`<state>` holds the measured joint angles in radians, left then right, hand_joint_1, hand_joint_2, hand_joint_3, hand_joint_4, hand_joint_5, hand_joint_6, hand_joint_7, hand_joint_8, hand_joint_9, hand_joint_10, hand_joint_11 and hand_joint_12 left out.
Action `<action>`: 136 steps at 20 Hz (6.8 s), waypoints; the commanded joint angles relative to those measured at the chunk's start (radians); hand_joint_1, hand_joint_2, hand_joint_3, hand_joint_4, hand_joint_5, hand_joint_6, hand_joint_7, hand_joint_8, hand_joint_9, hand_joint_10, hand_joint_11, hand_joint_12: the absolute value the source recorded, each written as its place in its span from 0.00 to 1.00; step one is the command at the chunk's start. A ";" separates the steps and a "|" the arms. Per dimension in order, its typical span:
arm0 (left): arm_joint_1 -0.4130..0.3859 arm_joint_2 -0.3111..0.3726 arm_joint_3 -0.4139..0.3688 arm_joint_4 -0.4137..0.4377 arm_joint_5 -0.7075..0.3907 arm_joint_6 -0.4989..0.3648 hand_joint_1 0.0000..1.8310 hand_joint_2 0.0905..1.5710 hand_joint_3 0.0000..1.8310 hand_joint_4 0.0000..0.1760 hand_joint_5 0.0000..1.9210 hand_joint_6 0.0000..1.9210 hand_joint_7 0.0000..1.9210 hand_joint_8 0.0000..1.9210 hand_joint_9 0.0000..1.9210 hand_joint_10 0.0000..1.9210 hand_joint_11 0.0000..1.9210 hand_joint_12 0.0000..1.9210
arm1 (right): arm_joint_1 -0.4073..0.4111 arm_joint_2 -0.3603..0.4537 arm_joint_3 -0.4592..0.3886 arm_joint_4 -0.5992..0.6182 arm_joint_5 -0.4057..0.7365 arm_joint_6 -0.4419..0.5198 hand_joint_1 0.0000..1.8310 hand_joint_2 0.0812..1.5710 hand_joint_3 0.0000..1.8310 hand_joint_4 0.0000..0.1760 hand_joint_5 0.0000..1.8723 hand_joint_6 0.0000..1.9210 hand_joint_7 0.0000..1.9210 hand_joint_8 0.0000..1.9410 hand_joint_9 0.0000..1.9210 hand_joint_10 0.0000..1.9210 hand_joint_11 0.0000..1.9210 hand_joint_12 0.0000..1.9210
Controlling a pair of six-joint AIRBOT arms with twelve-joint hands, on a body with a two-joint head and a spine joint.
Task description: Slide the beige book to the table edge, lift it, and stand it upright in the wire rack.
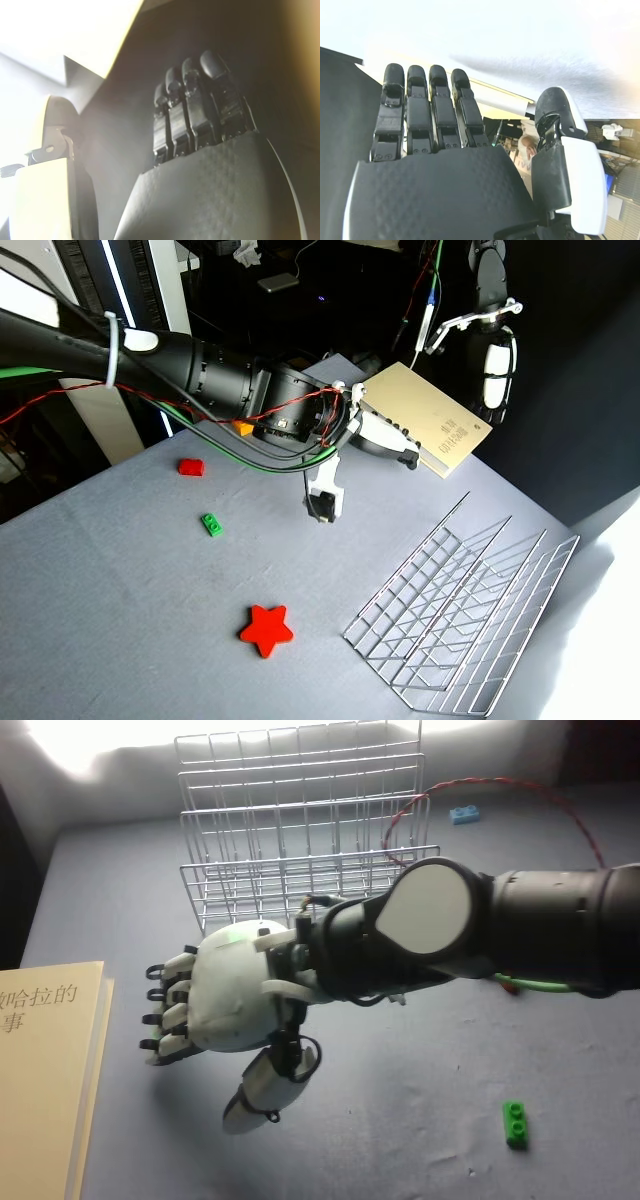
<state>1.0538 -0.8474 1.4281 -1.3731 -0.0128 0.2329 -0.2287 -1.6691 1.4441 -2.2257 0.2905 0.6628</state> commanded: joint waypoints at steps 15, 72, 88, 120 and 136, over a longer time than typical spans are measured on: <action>-0.020 -0.014 -0.055 0.002 -0.124 0.027 0.45 0.63 0.00 0.00 0.17 0.00 0.19 0.00 0.20 0.00 0.02 0.48 | 0.061 0.188 -0.028 0.020 0.052 -0.026 0.07 0.71 0.00 0.00 0.10 0.00 0.10 0.00 0.10 0.00 0.00 0.31; -0.208 0.097 -0.053 0.047 -0.246 -0.107 0.74 0.75 0.00 0.00 0.39 0.62 0.41 0.70 0.41 0.76 0.36 0.77 | 0.101 0.689 -0.107 -0.196 0.061 0.167 0.12 0.70 0.00 0.00 0.12 0.00 0.11 0.00 0.11 0.00 0.00 0.35; -0.223 0.118 -0.086 0.544 -0.873 -0.787 0.74 0.74 0.00 0.00 0.40 0.61 0.43 0.66 0.43 0.73 0.38 0.76 | 0.180 0.703 -0.103 -0.414 0.110 0.508 0.10 0.72 0.00 0.00 0.11 0.00 0.11 0.00 0.11 0.00 0.00 0.32; -0.280 0.017 -0.089 0.573 -1.373 -0.853 0.74 0.74 0.00 0.00 0.39 0.61 0.43 0.67 0.42 0.74 0.37 0.77 | 0.194 0.721 -0.125 -0.409 0.035 0.524 0.09 0.72 0.00 0.00 0.11 0.00 0.10 0.00 0.10 0.00 0.00 0.31; -0.460 -0.176 0.027 0.673 -1.489 -0.811 0.74 0.75 0.00 0.00 0.38 0.62 0.41 0.70 0.41 0.76 0.37 0.78 | 0.213 0.728 -0.143 -0.427 -0.002 0.527 0.08 0.73 0.00 0.00 0.12 0.00 0.11 0.00 0.11 0.00 0.00 0.34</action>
<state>0.5983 -1.0367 1.4483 -0.7143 -1.3918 -0.5591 -0.0299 -0.9482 1.3033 -2.6602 0.3798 1.1862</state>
